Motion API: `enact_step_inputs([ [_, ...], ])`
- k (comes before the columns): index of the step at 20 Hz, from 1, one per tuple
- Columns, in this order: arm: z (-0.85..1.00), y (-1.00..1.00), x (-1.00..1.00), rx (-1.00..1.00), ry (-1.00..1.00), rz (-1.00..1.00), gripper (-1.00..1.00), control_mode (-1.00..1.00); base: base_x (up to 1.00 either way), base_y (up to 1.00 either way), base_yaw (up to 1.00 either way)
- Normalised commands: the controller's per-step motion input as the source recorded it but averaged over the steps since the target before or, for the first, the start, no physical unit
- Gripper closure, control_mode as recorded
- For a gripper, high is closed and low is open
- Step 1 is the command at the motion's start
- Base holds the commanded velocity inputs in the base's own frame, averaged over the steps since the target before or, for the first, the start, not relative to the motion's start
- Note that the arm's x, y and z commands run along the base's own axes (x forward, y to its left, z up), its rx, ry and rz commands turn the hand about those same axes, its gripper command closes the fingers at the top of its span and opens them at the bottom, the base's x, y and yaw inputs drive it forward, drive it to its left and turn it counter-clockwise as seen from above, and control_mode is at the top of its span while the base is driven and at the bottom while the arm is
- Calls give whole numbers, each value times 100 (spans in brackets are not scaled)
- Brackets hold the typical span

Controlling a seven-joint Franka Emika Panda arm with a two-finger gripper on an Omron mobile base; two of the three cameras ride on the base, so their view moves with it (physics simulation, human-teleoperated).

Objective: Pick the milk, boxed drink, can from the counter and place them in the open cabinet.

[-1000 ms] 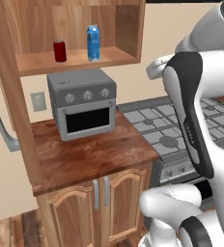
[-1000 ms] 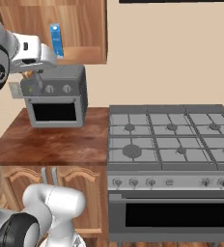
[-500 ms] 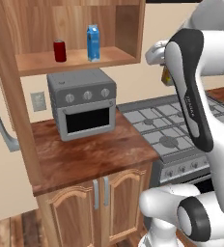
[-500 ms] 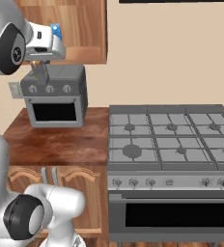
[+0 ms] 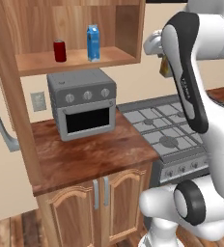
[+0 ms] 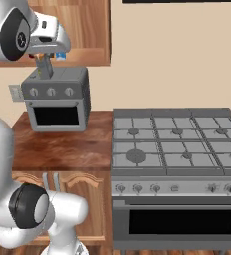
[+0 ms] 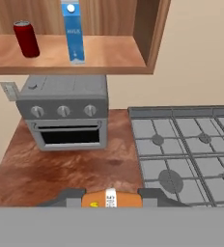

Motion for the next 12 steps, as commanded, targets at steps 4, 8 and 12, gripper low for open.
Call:
enact_step_inputs([
  [4,0,0,39,0,0,0,100,-100,0,0,0],
  [8,-3,0,36,0,0,0,100,-100,0,0,0],
  [12,-11,8,39,0,0,0,100,-100,0,0,0],
])
